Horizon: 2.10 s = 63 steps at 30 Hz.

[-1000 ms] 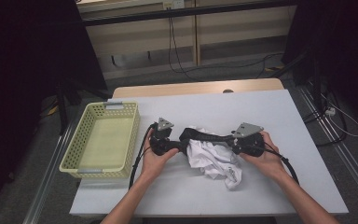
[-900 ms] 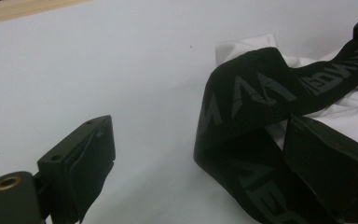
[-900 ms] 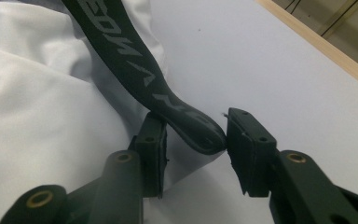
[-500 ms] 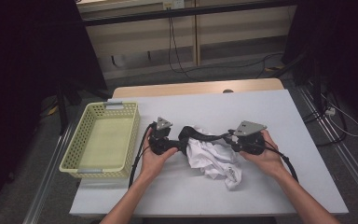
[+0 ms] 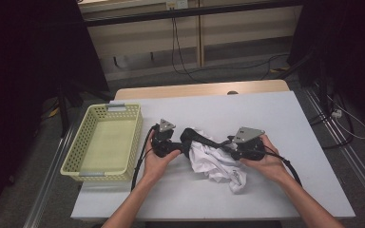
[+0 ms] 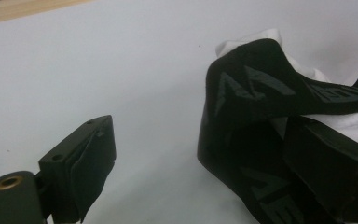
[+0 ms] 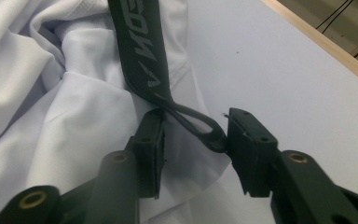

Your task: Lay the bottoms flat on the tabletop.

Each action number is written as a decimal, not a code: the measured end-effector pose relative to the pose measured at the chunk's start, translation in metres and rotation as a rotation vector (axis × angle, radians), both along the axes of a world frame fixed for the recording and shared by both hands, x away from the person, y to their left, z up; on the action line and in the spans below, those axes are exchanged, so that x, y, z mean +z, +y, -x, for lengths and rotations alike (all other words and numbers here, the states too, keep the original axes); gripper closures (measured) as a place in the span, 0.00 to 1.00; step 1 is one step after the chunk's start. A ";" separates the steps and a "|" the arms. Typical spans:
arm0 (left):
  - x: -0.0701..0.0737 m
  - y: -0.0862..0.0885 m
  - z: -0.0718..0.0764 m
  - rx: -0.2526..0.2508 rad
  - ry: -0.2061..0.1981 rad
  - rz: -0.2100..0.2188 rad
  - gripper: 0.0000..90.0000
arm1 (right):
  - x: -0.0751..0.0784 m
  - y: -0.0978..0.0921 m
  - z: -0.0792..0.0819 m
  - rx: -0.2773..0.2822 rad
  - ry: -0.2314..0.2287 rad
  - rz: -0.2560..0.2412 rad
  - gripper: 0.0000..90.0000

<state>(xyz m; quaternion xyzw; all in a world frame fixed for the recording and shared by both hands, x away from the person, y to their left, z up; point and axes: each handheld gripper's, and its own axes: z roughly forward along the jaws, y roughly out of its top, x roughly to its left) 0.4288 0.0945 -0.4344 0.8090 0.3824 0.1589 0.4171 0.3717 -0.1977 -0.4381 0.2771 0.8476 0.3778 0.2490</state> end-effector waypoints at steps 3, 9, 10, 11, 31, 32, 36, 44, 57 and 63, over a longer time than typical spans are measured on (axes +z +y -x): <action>-0.002 0.001 -0.002 0.005 0.011 -0.001 0.12 | 0.000 -0.001 -0.001 -0.009 -0.007 -0.002 0.54; -0.003 0.000 -0.002 0.004 0.013 -0.001 0.12 | 0.000 0.000 -0.001 0.008 -0.008 0.001 0.71; -0.003 0.000 -0.002 0.000 0.013 -0.001 0.12 | 0.001 0.000 -0.001 0.012 -0.006 -0.003 0.74; -0.002 0.001 -0.001 0.000 0.016 0.005 0.12 | 0.002 0.000 0.000 0.012 -0.006 -0.010 0.81; 0.004 -0.009 0.010 -0.071 -0.012 0.020 0.13 | 0.043 -0.061 -0.001 -0.186 0.012 -0.109 0.96; 0.005 -0.010 0.011 -0.078 -0.009 0.024 0.13 | 0.042 -0.063 -0.001 -0.194 0.012 -0.099 0.96; 0.008 -0.013 0.016 -0.104 -0.006 0.038 0.13 | 0.038 -0.074 -0.003 -0.234 0.015 -0.080 0.96; 0.002 -0.019 0.017 -0.115 -0.002 -0.007 0.17 | 0.035 -0.103 -0.002 -0.324 0.013 -0.090 0.96; 0.006 -0.017 0.014 -0.108 -0.053 0.042 0.26 | 0.023 -0.100 -0.001 -0.307 0.048 -0.057 0.95; 0.021 -0.029 0.003 -0.105 -0.014 0.086 0.31 | 0.022 -0.100 -0.002 -0.305 0.050 -0.057 0.94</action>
